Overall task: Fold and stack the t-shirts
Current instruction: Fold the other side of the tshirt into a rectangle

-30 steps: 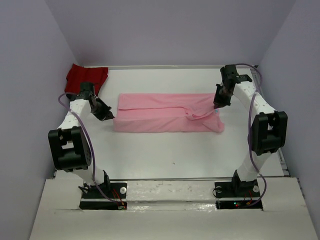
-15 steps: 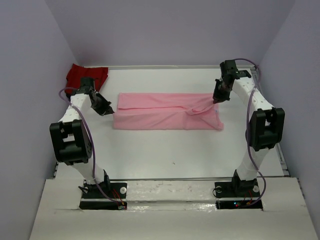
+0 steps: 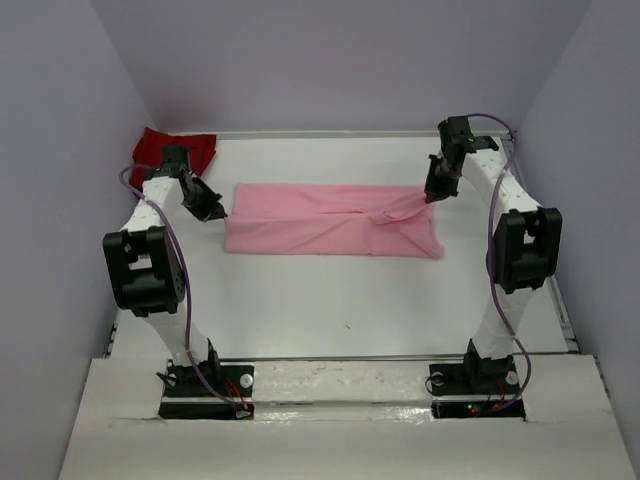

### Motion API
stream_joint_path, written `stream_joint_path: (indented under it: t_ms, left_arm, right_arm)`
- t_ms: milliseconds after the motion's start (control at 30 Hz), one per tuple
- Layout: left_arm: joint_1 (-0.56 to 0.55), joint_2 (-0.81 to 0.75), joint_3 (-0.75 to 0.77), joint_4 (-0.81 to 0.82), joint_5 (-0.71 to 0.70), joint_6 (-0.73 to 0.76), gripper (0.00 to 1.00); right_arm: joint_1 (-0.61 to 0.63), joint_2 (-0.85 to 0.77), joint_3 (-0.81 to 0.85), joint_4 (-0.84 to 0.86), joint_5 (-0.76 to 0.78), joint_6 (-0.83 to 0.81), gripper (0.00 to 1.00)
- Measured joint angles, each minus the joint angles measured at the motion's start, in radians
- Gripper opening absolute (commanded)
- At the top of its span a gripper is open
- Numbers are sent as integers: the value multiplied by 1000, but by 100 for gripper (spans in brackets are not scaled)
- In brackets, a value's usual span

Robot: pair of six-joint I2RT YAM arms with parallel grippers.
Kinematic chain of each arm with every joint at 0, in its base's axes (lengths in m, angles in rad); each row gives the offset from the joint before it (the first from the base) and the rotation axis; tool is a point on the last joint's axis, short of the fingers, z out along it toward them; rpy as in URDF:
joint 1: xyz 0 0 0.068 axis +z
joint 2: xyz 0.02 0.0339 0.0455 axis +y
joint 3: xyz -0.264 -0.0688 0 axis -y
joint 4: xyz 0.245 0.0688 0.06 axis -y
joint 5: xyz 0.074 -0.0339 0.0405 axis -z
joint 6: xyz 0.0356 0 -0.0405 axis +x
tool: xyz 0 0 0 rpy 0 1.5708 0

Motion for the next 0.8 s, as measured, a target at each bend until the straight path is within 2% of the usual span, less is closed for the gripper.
stream_joint_path:
  t_ms: [500,800]
  left_arm:
    - [0,67,93,-7,-6,9,0]
    - [0,166,180,-7,-12,24,0]
  right_arm:
    - [-18,110,151,-8,-2,-7,0]
    - [-18,191,162,2,-2,-11,0]
